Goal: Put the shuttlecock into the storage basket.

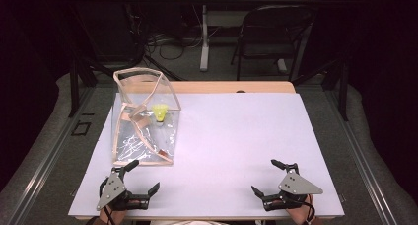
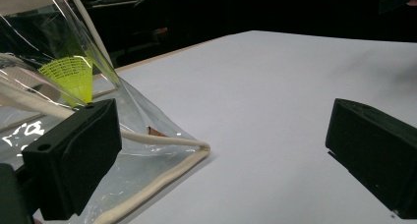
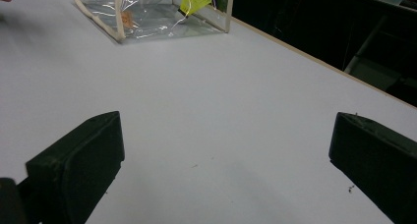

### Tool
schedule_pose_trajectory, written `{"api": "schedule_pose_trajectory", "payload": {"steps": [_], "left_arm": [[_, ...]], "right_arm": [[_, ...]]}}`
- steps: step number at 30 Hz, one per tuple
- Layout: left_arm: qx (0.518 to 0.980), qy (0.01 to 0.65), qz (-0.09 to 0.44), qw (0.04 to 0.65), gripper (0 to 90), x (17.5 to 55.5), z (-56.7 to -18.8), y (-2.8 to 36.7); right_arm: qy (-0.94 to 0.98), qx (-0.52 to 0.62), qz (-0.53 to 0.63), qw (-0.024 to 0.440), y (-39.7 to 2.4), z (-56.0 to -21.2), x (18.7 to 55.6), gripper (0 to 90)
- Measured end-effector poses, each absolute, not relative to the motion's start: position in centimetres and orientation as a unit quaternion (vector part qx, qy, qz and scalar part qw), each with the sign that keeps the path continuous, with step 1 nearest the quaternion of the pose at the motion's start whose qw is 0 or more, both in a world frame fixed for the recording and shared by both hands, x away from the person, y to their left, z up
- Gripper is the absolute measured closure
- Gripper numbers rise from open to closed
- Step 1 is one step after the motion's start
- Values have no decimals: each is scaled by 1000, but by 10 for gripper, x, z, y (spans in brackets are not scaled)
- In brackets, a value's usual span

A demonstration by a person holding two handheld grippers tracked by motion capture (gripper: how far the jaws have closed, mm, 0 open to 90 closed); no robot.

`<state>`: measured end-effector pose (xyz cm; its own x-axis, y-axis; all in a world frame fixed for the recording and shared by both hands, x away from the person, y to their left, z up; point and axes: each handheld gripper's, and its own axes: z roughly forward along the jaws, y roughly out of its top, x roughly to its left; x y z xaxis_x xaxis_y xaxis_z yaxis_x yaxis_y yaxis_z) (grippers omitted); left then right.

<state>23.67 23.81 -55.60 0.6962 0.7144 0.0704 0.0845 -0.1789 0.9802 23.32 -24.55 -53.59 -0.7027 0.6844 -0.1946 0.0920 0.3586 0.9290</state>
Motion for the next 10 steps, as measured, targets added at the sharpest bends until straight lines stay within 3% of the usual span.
{"api": "schedule_pose_trajectory", "payload": {"steps": [10], "left_arm": [[718, 279, 272, 577, 3, 237, -556, 238]], "right_arm": [[770, 256, 509, 286, -248, -535, 233, 0]]}}
